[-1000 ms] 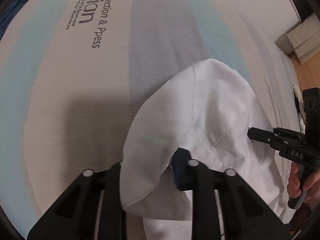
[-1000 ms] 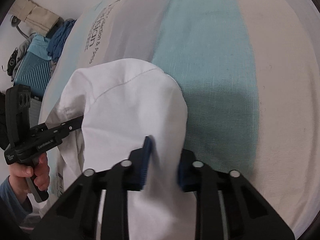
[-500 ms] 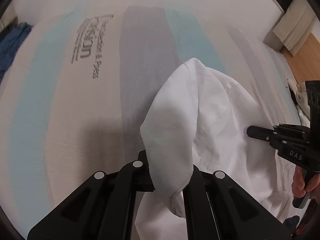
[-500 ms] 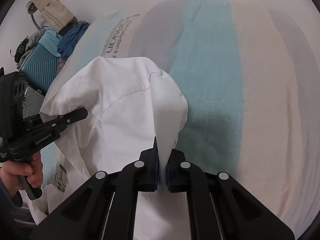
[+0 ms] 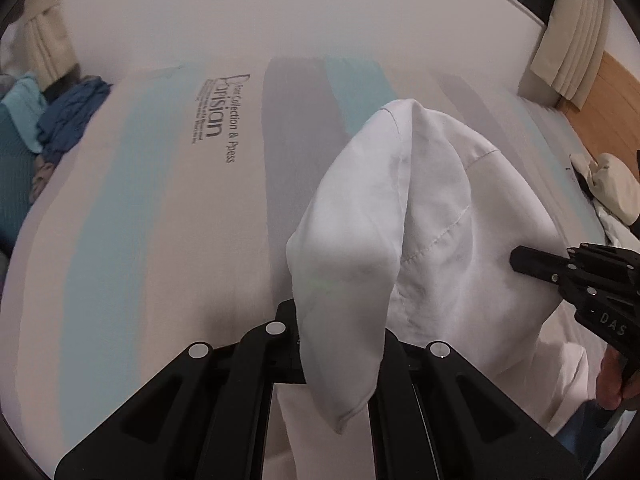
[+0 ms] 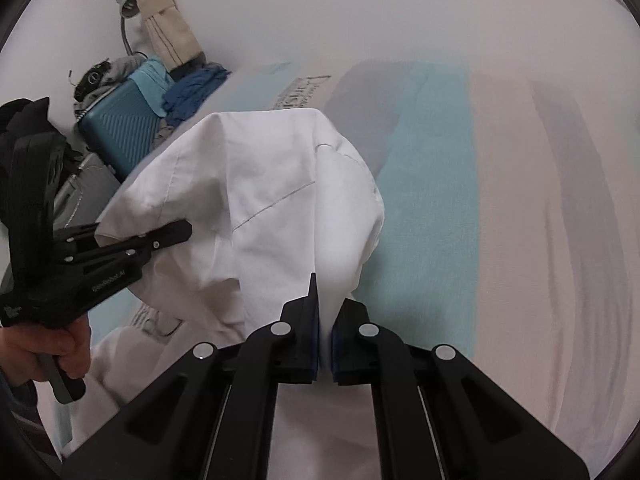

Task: Fold large clothes
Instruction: 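Grasp the white hood with both tools and lift it, then carry the held hood with both tools over the blue jacket body, then lay the hood onto the jacket body and open both tools, then move both tools to the blue jacket hem and close on it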

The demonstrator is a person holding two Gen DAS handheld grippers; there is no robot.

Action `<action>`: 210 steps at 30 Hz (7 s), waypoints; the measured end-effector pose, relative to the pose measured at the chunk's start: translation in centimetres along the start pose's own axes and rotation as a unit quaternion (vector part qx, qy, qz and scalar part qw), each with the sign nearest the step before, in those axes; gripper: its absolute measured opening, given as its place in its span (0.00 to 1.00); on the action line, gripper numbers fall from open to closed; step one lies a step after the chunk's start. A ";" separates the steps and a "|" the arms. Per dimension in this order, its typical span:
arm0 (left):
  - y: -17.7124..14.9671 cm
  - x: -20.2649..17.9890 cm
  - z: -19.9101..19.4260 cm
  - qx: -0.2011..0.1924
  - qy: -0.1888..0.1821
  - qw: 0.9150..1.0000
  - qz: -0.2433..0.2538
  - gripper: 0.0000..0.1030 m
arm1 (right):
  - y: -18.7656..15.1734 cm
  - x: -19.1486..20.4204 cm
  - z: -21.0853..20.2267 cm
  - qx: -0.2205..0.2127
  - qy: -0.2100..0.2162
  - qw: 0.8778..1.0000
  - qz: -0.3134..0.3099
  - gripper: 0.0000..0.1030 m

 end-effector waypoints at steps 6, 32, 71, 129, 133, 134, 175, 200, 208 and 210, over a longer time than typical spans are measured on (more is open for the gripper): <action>-4.0 -0.4 -4.4 -0.015 0.017 1.000 -0.014 0.03 | -3.3 1.5 -3.7 -0.010 0.003 1.000 -0.005 0.03; -18.8 -3.5 -11.7 -0.007 0.060 0.998 0.018 0.03 | -15.1 7.2 -10.2 0.040 0.005 0.997 -0.070 0.03; -27.4 -4.0 -12.1 0.085 0.065 0.993 0.044 0.04 | -24.2 10.2 -10.5 0.118 -0.027 0.989 -0.083 0.03; -27.2 -2.8 -14.5 0.069 0.035 0.996 0.052 0.90 | -25.4 13.3 -13.5 0.071 -0.067 0.995 -0.036 0.79; -27.2 -2.5 -15.2 0.063 0.040 0.996 0.044 0.90 | -25.4 12.9 -14.1 0.063 -0.086 0.994 -0.021 0.89; -27.3 -2.4 -15.3 0.064 0.041 0.996 0.042 0.90 | -25.4 12.8 -14.2 0.062 -0.091 0.994 -0.018 0.90; -35.3 0.2 -27.6 0.096 0.082 0.991 -0.031 0.94 | -30.7 16.0 -24.6 0.055 -0.115 0.992 -0.014 0.92; -49.5 5.2 -33.7 0.153 0.059 0.983 -0.080 0.94 | -49.3 17.5 -31.0 0.180 -0.165 0.968 0.051 0.92; -53.0 5.9 -34.8 0.176 0.045 0.976 -0.116 0.94 | -51.5 17.4 -31.3 0.204 -0.149 0.964 0.084 0.92; -53.7 6.2 -35.0 0.183 0.034 0.974 -0.127 0.94 | -52.4 17.5 -31.4 0.212 -0.149 0.962 0.082 0.92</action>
Point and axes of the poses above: each gripper's, at about its wrist camera, not at the fingertips, and z roughly the way its jaws point, x to its left, y to its top, the point moved 7 cm from there along z, roughly the way its jaws point, and after that the axes turned 6 degrees about -z, right-handed, at the moved point
